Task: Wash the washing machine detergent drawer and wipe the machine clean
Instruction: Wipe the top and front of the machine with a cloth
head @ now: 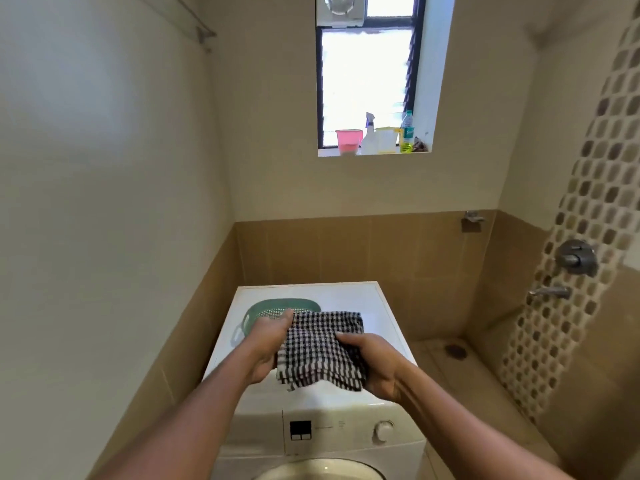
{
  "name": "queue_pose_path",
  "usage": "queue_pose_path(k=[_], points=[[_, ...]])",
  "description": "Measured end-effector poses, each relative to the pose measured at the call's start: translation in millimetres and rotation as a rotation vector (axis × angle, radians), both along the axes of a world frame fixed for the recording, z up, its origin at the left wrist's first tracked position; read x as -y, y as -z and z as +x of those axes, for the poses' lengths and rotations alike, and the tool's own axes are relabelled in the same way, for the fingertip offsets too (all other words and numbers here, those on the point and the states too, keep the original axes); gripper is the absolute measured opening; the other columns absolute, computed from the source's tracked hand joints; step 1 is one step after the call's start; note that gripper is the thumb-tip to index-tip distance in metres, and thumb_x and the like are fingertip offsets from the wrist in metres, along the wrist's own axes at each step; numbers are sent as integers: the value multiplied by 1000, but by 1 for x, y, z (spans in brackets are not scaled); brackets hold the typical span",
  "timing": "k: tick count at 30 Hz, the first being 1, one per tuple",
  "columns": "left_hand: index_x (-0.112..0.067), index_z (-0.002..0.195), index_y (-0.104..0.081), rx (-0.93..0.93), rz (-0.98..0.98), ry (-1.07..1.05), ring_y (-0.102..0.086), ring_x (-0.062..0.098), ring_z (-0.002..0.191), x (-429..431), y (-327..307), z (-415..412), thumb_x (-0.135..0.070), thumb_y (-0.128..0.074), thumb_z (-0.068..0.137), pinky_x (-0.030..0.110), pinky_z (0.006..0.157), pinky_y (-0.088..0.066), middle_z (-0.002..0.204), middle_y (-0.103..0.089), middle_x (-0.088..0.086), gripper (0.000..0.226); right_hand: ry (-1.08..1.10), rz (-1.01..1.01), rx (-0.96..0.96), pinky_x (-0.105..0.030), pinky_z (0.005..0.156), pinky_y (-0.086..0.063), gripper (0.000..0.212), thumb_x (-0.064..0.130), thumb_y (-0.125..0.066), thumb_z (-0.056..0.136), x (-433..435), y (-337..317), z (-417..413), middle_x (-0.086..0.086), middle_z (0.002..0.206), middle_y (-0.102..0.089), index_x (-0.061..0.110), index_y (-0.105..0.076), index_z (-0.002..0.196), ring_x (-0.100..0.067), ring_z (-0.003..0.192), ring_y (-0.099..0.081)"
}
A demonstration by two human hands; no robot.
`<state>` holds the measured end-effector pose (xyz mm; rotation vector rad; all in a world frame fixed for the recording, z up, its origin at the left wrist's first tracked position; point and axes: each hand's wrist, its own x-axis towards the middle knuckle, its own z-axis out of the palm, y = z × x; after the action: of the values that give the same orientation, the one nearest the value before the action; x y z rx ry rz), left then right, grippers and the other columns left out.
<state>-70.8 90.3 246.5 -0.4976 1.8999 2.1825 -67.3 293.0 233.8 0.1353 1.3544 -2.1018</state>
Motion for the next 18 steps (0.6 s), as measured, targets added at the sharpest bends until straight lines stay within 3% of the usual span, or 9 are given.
queue_pose_path(k=[3, 7, 10, 13, 18], points=[[4, 125, -57, 68, 110, 75, -72, 36, 97, 19, 7, -12, -12, -58, 99, 48, 85, -59, 113, -71, 26, 31, 95, 62, 23, -45, 76, -61, 27, 8, -45, 101, 29, -1, -26, -26, 109, -71, -6, -51, 124, -36, 94, -72], [8, 123, -56, 60, -29, 13, -73, 38, 95, 53, 25, -62, 11, -58, 91, 46, 79, -62, 111, -71, 28, 31, 113, 234, 22, -39, 71, -61, 26, -1, -47, 94, 59, 9, -85, -23, 111, -69, -5, -53, 119, -32, 87, -71], [4, 117, -56, 61, -122, 18, -74, 36, 94, 80, 39, -125, 9, -62, 91, 46, 78, -62, 108, -72, 23, 28, 112, 398, -44, -37, 74, -61, 23, -7, -50, 93, 83, 26, -148, -23, 111, -67, -7, -56, 115, -30, 89, -69], [-8, 105, -55, 76, -291, 31, -69, 30, 99, 101, 55, -189, -1, -69, 89, 46, 86, -60, 104, -67, 12, 22, 99, 681, -147, -42, 81, -61, 21, 3, -57, 94, 109, 52, -212, -17, 112, -67, 2, -61, 115, -29, 97, -68], [-9, 116, -55, 146, -592, 148, -66, 24, 99, 125, 113, -272, -10, -75, 85, 35, 74, -58, 114, -67, 11, 36, 67, 1064, -249, -38, 84, -60, 27, 9, -64, 85, 142, 118, -281, -12, 111, -68, 6, -67, 111, -26, 98, -67]])
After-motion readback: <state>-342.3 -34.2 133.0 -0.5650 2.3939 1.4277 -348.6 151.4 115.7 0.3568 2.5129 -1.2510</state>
